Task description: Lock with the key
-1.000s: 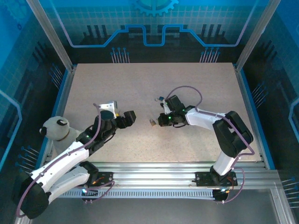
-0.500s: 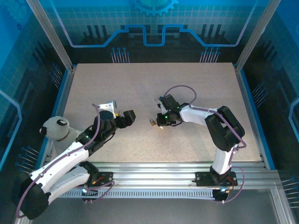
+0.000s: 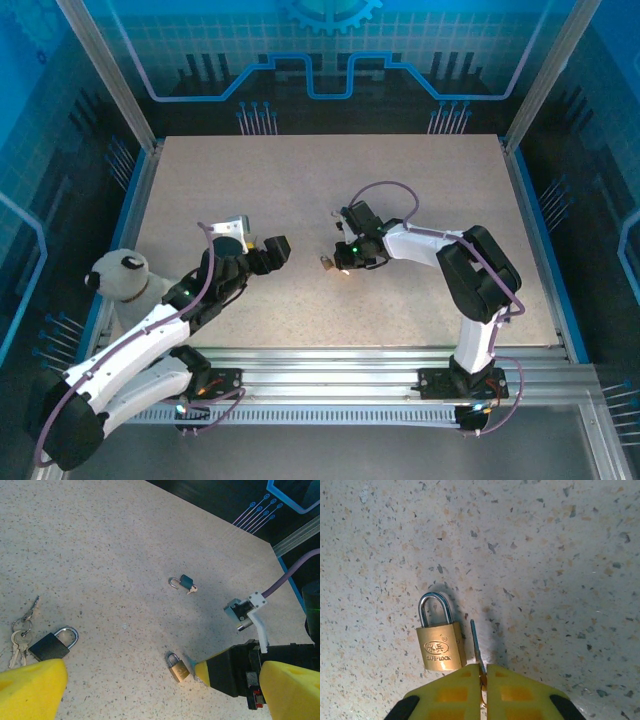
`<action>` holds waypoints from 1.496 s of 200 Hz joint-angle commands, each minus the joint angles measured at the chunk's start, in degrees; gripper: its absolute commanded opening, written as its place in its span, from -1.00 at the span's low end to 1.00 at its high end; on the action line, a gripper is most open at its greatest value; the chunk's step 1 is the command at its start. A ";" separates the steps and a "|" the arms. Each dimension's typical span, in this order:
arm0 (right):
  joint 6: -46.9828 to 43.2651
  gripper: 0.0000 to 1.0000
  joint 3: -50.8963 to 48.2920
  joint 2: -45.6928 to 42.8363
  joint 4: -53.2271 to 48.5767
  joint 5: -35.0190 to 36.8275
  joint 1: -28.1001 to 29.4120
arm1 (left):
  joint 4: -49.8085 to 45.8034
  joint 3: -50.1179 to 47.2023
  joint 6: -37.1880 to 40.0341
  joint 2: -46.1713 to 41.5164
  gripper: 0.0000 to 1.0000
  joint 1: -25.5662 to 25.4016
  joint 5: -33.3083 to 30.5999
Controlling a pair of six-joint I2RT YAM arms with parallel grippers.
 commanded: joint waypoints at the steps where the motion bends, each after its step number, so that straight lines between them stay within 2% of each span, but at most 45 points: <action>1: -0.64 -0.79 1.56 0.82 -1.29 -0.33 0.57 | 0.87 -0.82 -0.25 0.06 0.98 -0.37 -0.29; 61: -1.11 -0.52 1.78 -1.22 -2.45 -0.51 0.84 | 0.81 -0.87 -0.13 0.06 0.99 -0.36 -0.63; 129: -3.36 0.58 4.27 -9.17 -7.36 5.05 0.92 | 0.95 -0.86 0.12 0.13 0.98 -0.37 -0.38; 166: -5.12 0.99 8.05 -10.83 -11.26 9.99 0.87 | 0.64 -0.84 0.14 0.01 0.98 -0.41 -0.76; 204: -7.67 1.00 14.99 -8.63 -17.99 18.19 0.82 | 0.62 -0.88 0.29 -0.08 0.98 -0.36 -0.98; 225: -10.56 1.00 16.51 -8.15 -17.67 21.25 0.72 | 0.65 -0.95 0.38 -0.18 0.98 -0.40 -0.93; 260: -19.59 1.00 17.09 -7.55 -14.32 22.68 0.93 | 0.71 -0.95 0.42 -0.14 0.98 -0.33 -1.10; 299: -26.31 1.00 22.47 -3.96 -18.28 25.96 0.79 | 0.67 -0.99 0.54 -0.28 0.98 -0.38 -1.48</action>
